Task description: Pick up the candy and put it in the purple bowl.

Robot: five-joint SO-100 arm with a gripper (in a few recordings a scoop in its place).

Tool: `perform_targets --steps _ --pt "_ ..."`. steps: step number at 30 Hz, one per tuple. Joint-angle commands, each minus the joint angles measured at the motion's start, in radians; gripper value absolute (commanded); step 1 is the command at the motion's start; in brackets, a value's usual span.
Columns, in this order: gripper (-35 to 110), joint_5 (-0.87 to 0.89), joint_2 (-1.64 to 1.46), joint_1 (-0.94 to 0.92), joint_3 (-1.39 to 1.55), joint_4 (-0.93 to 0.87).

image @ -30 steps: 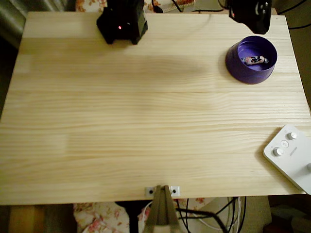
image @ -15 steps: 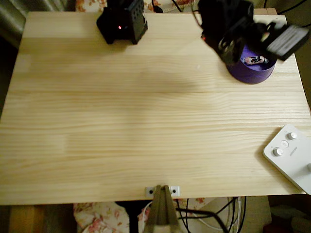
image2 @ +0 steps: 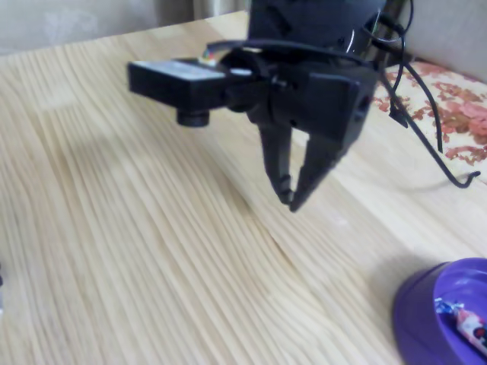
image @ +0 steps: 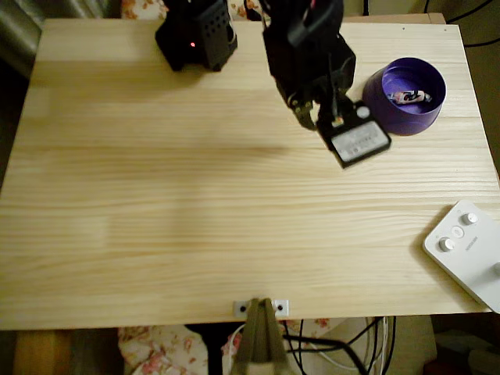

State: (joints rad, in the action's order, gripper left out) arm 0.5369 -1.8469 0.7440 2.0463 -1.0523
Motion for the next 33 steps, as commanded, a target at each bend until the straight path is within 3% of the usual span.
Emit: perform_targets --steps 1,8,22,33 --pt "4 -0.021 0.054 -0.04 -0.141 -0.025" --pt "4 -0.049 -0.204 -0.149 0.14 0.081" --pt "4 -0.324 -0.781 -0.561 0.649 0.144" --pt "4 -0.48 -1.169 -0.706 0.891 0.21"
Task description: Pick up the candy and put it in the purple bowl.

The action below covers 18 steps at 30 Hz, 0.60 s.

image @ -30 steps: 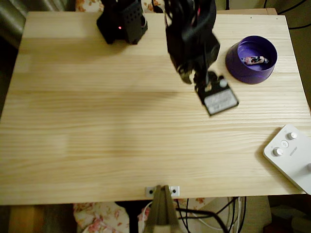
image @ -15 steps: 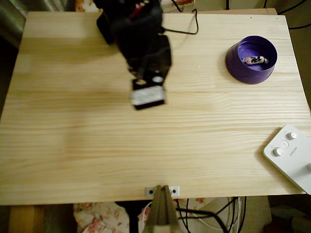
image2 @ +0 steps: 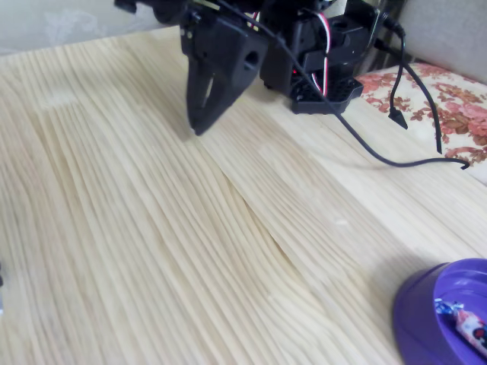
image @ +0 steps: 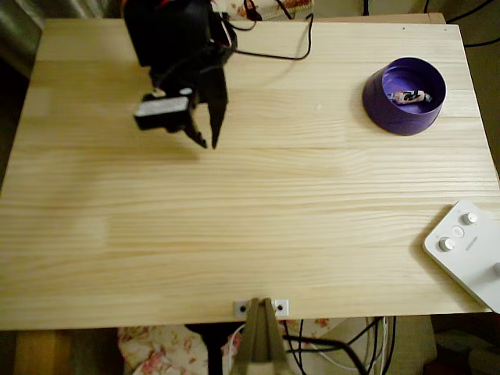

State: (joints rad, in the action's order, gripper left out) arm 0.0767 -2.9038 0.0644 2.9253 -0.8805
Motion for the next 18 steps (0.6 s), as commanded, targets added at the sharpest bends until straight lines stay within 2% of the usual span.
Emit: perform_targets --steps 1,12,18 --pt "4 -0.028 -0.135 -0.04 0.034 0.049" --pt "4 -0.049 -0.382 -0.087 0.11 -0.061" --pt "4 -0.049 -0.396 -0.089 0.112 -0.077"
